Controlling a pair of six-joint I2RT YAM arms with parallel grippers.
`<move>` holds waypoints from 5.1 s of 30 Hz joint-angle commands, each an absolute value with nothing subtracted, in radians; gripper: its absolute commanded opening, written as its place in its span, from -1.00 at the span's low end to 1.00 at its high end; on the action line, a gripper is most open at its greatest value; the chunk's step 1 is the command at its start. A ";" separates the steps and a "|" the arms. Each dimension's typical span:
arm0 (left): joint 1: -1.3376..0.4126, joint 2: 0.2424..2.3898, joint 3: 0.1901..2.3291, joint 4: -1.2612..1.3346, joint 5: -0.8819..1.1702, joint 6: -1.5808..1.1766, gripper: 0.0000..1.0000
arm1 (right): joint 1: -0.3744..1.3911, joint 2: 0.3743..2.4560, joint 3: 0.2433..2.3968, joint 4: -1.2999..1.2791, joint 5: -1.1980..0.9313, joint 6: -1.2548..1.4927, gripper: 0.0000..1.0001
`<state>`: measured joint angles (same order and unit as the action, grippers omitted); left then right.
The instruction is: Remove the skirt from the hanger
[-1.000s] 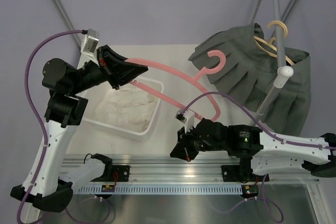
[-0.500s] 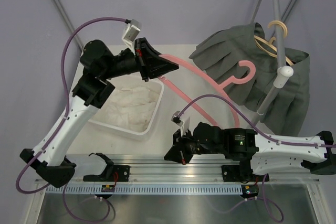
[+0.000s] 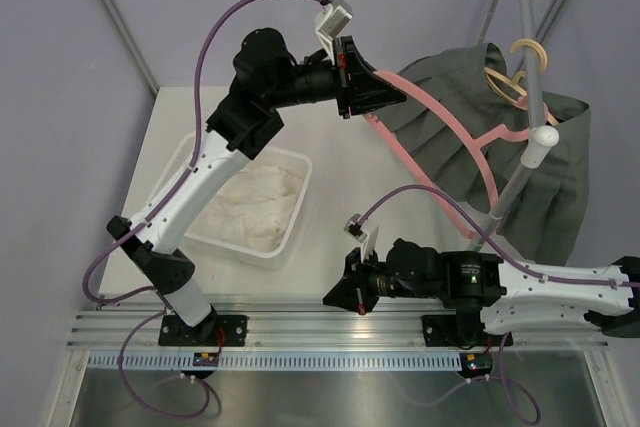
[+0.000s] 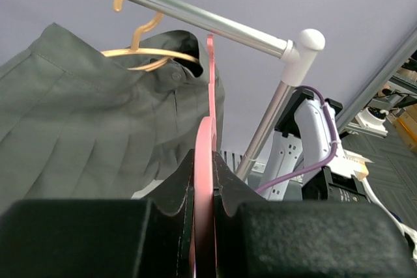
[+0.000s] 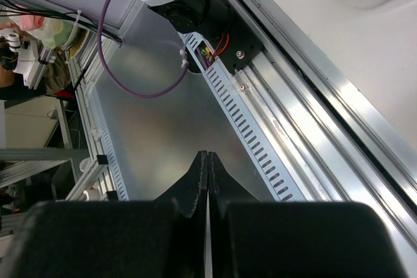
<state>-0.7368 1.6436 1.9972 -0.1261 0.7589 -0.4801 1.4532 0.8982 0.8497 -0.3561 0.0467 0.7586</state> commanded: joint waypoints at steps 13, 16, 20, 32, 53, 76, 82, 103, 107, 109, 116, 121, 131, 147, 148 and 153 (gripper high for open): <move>-0.769 1.828 2.292 -0.005 0.785 -0.612 -1.00 | 1.463 0.881 0.833 -0.293 0.095 0.769 -1.00; -0.767 1.844 2.306 0.046 0.792 -0.624 -1.00 | 1.463 0.884 0.831 -0.293 0.097 0.772 -1.00; -0.762 1.830 2.296 0.051 0.790 -0.618 -1.00 | 1.463 0.877 0.816 -0.282 0.092 0.782 -1.00; -0.716 1.707 2.089 0.141 0.795 -0.624 -1.00 | 1.463 0.841 0.801 -0.298 0.100 0.793 -1.00; -0.661 1.634 1.886 0.321 0.834 -0.709 -1.00 | 1.463 0.764 0.785 -0.340 0.135 0.813 -1.00; -0.655 1.502 1.637 0.187 0.812 -0.555 0.74 | 1.463 0.724 0.870 -0.469 0.216 0.804 -0.77; -0.653 1.463 1.698 -0.099 0.723 -0.315 0.98 | 1.463 0.690 0.858 -0.509 0.224 0.819 -0.35; -0.609 2.029 2.366 -0.165 0.850 -0.110 0.98 | 1.463 0.670 0.773 -0.396 0.149 0.845 -0.35; -0.647 2.128 2.401 -0.068 0.822 -0.159 0.98 | 1.463 0.657 0.747 -0.390 0.153 0.867 -0.42; -0.655 2.126 2.344 0.042 0.821 -0.208 0.98 | 1.463 0.644 0.738 -0.390 0.155 0.874 -0.42; -0.664 2.138 2.332 0.121 0.827 -0.305 0.98 | 1.462 0.626 0.718 -0.388 0.167 0.887 -0.42; -0.666 2.094 2.303 0.109 0.772 -0.416 0.98 | 1.465 0.647 0.712 -0.358 0.163 0.879 -0.43; -0.767 2.004 2.298 -0.024 0.615 -0.417 0.98 | 1.463 0.689 0.707 -0.327 0.146 0.879 -0.45; -0.868 2.019 2.341 -0.244 0.526 -0.198 0.98 | 1.463 0.649 0.680 -0.322 0.146 0.890 -0.48; -0.868 2.025 2.350 -0.251 0.523 -0.190 0.98 | 1.463 0.646 0.675 -0.322 0.146 0.893 -0.49; -0.868 2.103 2.440 -0.279 0.540 -0.184 0.97 | 1.463 0.629 0.666 -0.328 0.153 0.900 -0.50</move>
<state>-0.8696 2.0674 2.3577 -0.2787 0.5556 -0.2161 1.4567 0.6411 0.6697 -0.3626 0.1444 0.8837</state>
